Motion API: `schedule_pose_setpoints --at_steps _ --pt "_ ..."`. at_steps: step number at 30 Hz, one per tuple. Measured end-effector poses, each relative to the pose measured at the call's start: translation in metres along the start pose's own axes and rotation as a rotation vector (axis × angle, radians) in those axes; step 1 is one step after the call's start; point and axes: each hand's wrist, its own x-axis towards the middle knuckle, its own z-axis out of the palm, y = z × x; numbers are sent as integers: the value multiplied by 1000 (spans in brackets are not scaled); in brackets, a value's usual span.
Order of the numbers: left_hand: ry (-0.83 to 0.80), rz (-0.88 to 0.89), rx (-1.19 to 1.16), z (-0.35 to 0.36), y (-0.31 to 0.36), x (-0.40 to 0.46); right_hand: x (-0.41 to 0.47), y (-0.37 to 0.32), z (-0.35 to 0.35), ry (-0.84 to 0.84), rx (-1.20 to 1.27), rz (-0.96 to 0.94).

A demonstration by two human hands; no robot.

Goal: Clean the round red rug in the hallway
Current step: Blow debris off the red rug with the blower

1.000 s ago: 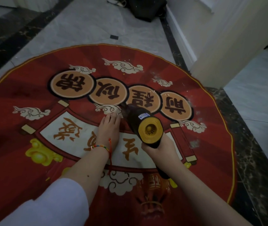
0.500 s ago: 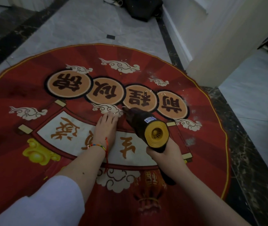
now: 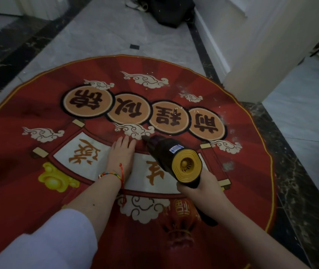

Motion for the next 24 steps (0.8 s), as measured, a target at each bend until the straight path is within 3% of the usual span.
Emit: schedule_pose_setpoints --at_steps 18,24 --pt "-61 -27 62 -7 2 -9 34 -14 30 72 133 -15" --pt "-65 -25 42 -7 2 -9 0 -1 17 80 48 4"
